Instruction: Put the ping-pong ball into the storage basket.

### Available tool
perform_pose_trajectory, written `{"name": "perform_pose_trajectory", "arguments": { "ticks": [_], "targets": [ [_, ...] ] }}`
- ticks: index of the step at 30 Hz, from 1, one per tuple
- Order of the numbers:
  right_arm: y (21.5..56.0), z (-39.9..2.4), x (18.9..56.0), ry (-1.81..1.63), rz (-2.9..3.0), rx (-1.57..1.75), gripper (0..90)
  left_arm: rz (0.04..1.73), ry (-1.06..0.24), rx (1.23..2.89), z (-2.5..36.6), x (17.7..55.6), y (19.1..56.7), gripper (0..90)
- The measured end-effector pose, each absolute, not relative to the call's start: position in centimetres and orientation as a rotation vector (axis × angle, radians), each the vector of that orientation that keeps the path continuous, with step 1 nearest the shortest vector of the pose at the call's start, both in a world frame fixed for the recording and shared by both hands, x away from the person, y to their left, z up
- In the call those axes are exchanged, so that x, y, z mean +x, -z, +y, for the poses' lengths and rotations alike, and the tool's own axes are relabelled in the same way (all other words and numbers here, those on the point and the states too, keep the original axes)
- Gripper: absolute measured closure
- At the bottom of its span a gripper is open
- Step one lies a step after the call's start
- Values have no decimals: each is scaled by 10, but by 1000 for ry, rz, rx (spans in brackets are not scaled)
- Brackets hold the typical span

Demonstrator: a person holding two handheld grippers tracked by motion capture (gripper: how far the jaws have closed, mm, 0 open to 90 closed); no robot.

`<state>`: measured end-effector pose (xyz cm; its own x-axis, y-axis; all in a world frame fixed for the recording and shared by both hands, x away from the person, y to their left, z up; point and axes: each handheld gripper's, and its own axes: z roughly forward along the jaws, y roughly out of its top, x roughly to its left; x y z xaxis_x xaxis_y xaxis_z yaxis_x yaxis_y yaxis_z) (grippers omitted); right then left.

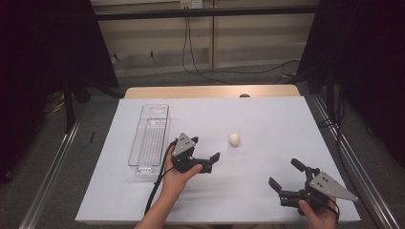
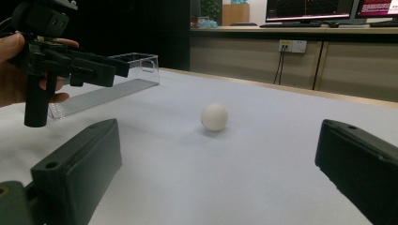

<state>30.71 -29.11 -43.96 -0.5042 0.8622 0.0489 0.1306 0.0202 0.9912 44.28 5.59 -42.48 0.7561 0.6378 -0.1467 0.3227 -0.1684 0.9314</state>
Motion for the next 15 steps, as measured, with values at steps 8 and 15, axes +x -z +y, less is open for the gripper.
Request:
{"name": "perform_pose_trajectory", "arguments": {
  "ticks": [8, 15],
  "targets": [
    [440, -291, 307, -1540, 1694, 1025, 3, 745, -342, 1784, 51, 447, 422, 20],
    [440, -291, 307, -1541, 1699, 1025, 2, 745, -340, 1789, 47, 452, 422, 20]
  ]
}}
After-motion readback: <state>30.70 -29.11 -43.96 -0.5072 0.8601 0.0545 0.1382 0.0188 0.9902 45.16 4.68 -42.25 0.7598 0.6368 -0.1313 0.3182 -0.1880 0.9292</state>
